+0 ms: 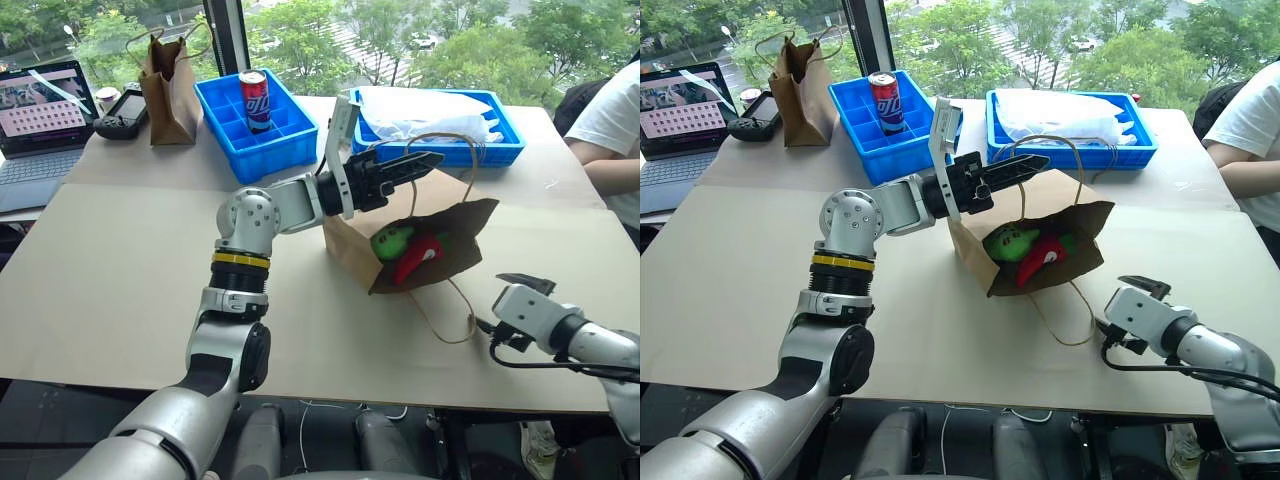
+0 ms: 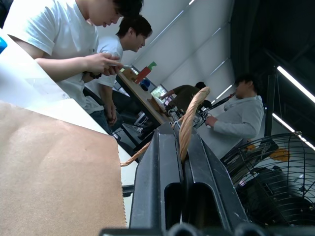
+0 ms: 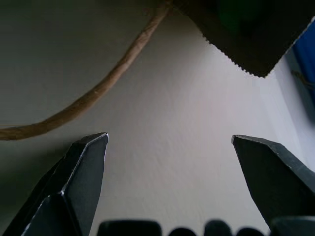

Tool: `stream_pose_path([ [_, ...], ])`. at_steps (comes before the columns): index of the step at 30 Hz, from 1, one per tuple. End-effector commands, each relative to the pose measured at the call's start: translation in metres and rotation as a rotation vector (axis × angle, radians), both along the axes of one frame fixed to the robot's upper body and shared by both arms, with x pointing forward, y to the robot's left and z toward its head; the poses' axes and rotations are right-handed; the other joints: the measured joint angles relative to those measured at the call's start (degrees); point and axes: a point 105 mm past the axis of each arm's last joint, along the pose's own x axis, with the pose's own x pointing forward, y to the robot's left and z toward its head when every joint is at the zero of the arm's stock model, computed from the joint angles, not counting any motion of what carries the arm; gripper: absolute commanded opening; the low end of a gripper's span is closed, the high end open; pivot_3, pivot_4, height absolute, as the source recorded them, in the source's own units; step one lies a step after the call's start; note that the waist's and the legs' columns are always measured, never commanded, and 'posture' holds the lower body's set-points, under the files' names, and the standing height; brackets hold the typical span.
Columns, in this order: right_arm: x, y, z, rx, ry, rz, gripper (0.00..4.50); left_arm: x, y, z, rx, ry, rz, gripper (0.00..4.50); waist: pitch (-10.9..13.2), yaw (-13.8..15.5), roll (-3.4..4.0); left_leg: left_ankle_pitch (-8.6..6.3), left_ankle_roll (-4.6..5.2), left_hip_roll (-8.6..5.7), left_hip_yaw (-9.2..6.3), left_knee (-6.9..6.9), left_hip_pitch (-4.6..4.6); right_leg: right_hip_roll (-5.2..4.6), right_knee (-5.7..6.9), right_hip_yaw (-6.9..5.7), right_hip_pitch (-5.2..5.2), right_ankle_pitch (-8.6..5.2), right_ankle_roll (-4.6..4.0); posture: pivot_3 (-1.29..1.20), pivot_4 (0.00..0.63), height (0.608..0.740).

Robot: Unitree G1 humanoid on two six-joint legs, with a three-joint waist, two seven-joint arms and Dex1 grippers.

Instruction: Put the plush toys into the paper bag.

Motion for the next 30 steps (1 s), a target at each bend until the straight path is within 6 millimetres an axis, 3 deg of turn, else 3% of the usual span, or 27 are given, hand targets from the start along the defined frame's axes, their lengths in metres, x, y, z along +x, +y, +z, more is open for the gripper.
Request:
stream_pose_path([
  [1, -0.002, 0.025, 0.015, 0.040, -0.173, 0.088, 4.49, -0.005, -0.003, 0.018, -0.023, -0.068, -0.014, 0.00, 0.0, 0.0, 0.01, 0.01, -0.01, 0.01, -0.01, 0.00, 0.01, 0.01, 0.03, -0.01, 0.00, 0.00, 0.00, 0.00, 0.150, 0.704],
  [6, -0.010, 0.039, 0.021, -0.034, -0.299, 0.157, 4.49, -0.005, -0.004, 0.018, -0.019, -0.079, -0.016, 0.00, 0.0, 0.4, 0.02, 0.01, -0.01, -0.03, 0.01, 0.01, 0.00, -0.02, 0.04, 0.02, 0.00, 0.00, 0.00, 0.00, 0.150, 0.704],
  [10, -0.015, 0.046, 0.022, -0.053, -0.352, 0.179, 3.42, -0.005, -0.005, 0.019, -0.020, -0.081, -0.018, 0.00, 0.0, 0.5, 0.02, 0.01, -0.01, -0.02, 0.01, 0.01, 0.00, -0.02, 0.04, 0.01, 0.00, 0.00, 0.00, 0.00, 0.150, 0.704],
  [15, -0.015, 0.049, 0.038, -0.036, -0.434, 0.175, 1.74, -0.004, -0.004, 0.019, -0.018, -0.085, -0.017, 0.00, 0.0, 0.4, 0.03, 0.01, -0.01, -0.02, 0.01, 0.01, 0.01, -0.01, 0.05, 0.02, 0.00, 0.00, 0.00, 0.00, 0.150, 0.704],
  [20, -0.010, 0.040, 0.080, -0.003, -0.557, 0.137, 0.03, 0.001, 0.002, 0.022, -0.015, -0.099, 0.014, 0.00, 0.0, 0.4, 0.02, 0.01, -0.01, -0.02, 0.01, 0.01, 0.01, -0.01, 0.05, 0.02, 0.00, 0.00, -0.01, 0.00, 0.150, 0.704],
  [24, 0.003, 0.047, 0.142, -0.024, -0.664, 0.202, 0.01, 0.015, 0.013, 0.028, -0.016, -0.130, 0.085, 0.00, 0.0, 0.0, 0.06, 0.01, -0.02, -0.02, 0.02, 0.03, 0.02, -0.01, 0.10, 0.02, -0.01, 0.01, -0.01, 0.00, 0.150, 0.704],
  [30, 0.017, 0.082, 0.192, -0.041, -0.704, 0.339, 0.01, 0.029, 0.031, 0.045, -0.023, -0.187, 0.160, 0.00, 0.0, -0.2, 0.06, 0.07, 0.00, 0.00, -0.06, -0.05, 0.08, 0.04, 0.19, -0.03, 0.00, 0.01, -0.01, 0.00, 0.150, 0.704],
])
